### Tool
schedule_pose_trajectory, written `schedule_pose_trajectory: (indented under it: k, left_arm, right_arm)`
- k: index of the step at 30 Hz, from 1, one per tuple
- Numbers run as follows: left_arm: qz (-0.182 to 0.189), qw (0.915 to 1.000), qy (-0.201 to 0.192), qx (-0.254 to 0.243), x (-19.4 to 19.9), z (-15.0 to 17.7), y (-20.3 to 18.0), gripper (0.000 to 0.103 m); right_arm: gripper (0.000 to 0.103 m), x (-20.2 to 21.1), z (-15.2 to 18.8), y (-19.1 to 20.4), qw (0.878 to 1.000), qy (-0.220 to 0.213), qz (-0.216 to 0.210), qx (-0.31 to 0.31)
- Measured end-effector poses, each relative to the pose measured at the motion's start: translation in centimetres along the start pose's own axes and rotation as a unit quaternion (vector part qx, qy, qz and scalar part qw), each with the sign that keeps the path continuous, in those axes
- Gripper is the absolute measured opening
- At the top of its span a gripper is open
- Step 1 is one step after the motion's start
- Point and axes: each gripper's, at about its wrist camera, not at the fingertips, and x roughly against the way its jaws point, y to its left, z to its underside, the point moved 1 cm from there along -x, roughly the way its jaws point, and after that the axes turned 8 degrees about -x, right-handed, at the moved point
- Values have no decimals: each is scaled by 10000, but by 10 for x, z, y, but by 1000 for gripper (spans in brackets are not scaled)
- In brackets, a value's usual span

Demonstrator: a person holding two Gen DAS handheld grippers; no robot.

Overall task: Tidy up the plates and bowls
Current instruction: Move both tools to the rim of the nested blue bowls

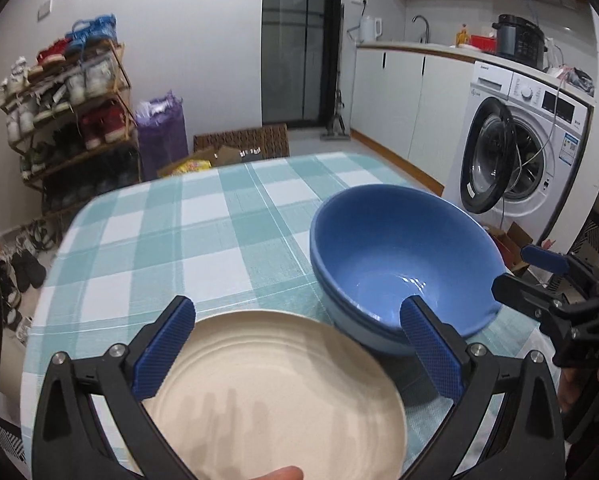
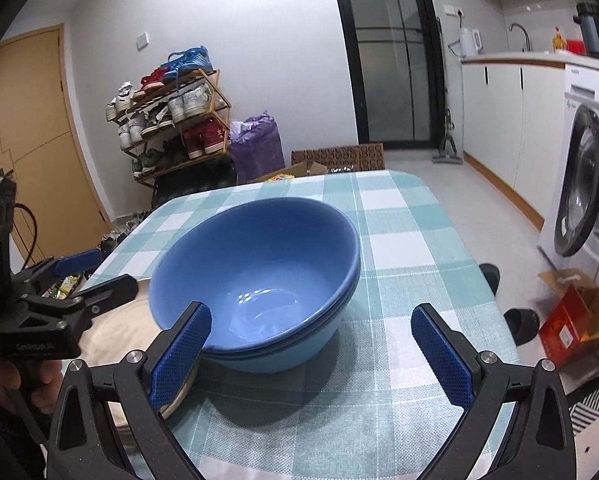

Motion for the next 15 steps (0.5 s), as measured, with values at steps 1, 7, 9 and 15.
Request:
schedule_pose_trajectory:
  k: [1,7,9,15]
  left_arm:
    - [62,9999,84,47,-5,-2,0,103]
    - [308,9985,372,267,-26,-10,1,96]
    - [354,9980,473,231,-31,-11,0,90]
    - [566,9956,701,248,-48,-13,-2,68]
  right_arm:
    - [102,-3,-2,-2,10000,27,17,-30]
    - [99,-18,-10,-4,9997,220,-40,-94]
    - [97,-24,-13,-3,9995,293,-54,-108]
    - [81,-41,-15,-6,9984,501,-71,-236]
